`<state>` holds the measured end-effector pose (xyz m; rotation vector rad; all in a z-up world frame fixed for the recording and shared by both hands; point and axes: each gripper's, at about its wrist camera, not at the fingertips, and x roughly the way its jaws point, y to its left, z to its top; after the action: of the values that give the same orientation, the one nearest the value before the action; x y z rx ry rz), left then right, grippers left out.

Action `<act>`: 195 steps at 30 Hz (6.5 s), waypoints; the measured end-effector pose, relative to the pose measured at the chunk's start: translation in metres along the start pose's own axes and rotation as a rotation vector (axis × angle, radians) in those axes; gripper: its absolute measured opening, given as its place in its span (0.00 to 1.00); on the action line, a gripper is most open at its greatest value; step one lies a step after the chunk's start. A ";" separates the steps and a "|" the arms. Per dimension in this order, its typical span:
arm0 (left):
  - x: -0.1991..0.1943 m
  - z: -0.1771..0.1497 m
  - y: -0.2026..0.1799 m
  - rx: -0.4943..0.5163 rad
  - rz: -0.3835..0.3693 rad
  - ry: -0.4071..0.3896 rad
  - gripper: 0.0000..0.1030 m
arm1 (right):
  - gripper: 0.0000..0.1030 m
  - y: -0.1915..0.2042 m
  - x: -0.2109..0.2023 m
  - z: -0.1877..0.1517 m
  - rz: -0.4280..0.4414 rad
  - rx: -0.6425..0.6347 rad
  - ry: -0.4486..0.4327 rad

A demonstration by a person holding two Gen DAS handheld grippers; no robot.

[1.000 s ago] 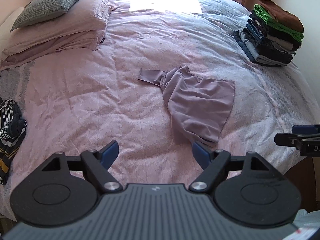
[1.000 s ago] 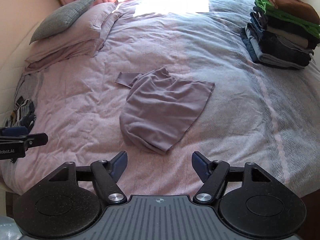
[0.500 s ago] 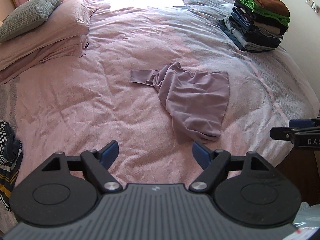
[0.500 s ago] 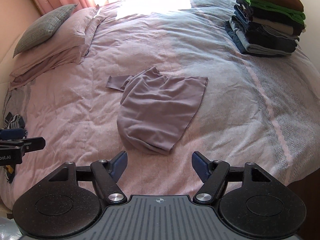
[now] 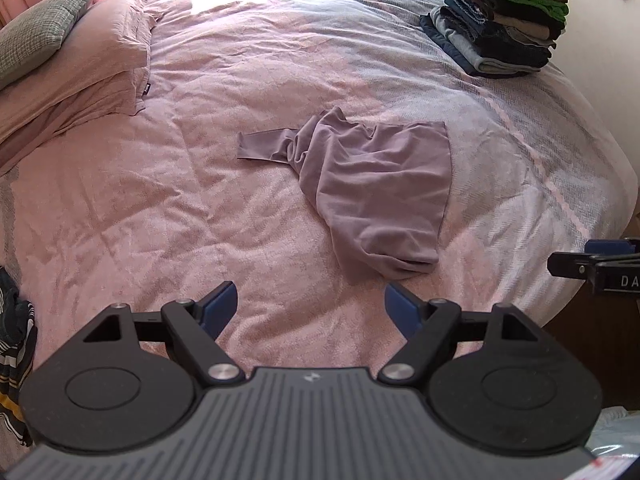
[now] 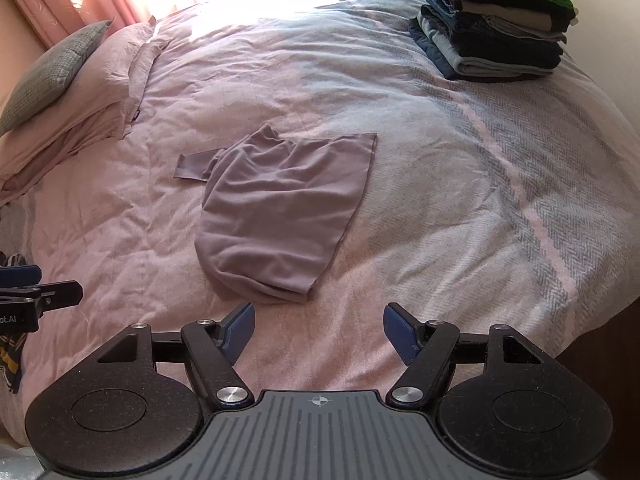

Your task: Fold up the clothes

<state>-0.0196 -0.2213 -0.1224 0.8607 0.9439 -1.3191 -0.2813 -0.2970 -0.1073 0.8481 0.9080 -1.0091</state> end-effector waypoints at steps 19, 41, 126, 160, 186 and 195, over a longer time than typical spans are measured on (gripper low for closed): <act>0.172 0.096 -0.142 -0.058 0.010 0.009 0.71 | 0.66 -0.243 0.077 0.101 -0.122 0.153 -0.019; 0.352 0.196 -0.189 -0.007 -0.044 0.032 0.19 | 0.66 -0.327 0.154 0.146 -0.193 0.283 0.100; 0.071 -0.154 0.151 -0.576 0.274 -0.155 0.02 | 0.00 -0.040 0.164 -0.037 0.504 0.118 0.077; 0.115 -0.259 0.195 -0.643 0.041 -0.018 0.09 | 0.41 0.003 0.189 -0.077 0.048 -0.087 0.150; 0.081 -0.246 0.136 -0.434 0.214 0.237 0.14 | 0.45 0.036 0.140 -0.120 0.040 -0.251 0.245; -0.040 -0.157 0.085 -0.448 0.255 0.040 0.32 | 0.63 0.095 0.016 -0.041 0.228 -0.475 0.071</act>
<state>0.0533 -0.0556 -0.1476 0.6336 1.0696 -0.8301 -0.1970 -0.2363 -0.1223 0.5688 1.0311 -0.5345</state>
